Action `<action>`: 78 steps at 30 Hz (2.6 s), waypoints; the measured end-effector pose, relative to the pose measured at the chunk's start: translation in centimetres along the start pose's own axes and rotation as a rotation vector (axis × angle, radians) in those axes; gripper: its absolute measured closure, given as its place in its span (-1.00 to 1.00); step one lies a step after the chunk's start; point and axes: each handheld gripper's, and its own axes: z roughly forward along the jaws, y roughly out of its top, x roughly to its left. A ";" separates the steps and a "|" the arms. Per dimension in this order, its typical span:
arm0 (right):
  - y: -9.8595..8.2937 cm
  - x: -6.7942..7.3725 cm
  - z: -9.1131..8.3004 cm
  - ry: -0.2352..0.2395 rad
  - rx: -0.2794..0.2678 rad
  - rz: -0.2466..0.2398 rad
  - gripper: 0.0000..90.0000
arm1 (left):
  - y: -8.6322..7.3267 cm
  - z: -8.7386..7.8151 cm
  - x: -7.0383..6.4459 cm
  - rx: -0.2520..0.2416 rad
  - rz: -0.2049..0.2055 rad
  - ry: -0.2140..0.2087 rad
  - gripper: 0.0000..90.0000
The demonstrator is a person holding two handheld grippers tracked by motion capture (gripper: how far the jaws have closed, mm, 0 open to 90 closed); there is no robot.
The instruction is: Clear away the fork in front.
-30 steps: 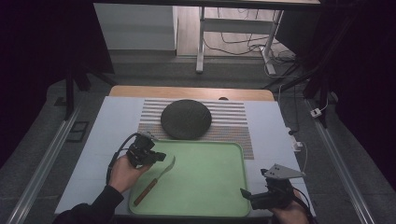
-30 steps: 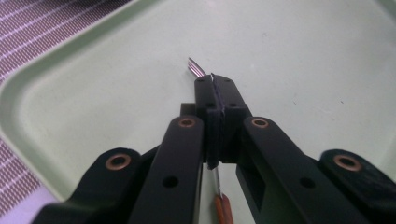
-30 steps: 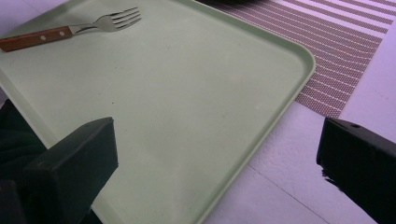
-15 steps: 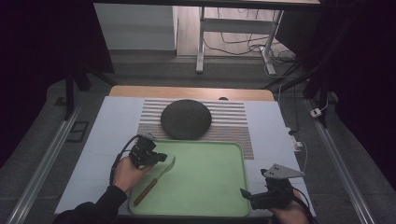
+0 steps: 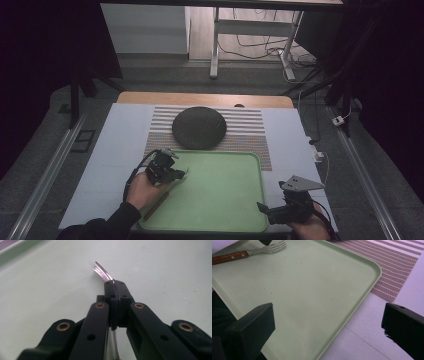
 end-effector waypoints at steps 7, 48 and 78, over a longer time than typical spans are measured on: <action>0.0 0.0 0.0 -0.001 0.000 0.001 -1.00 | 0.2 1.0 -1.1 0.034 0.027 -0.013 0.97; 0.0 -0.2 0.0 0.009 0.006 0.021 -1.00 | -2.3 -1.2 5.2 0.081 -0.202 0.114 0.97; 0.0 -0.2 0.1 0.005 0.005 0.024 -1.00 | -9.4 -10.8 1.8 -0.266 -0.140 -0.009 -0.76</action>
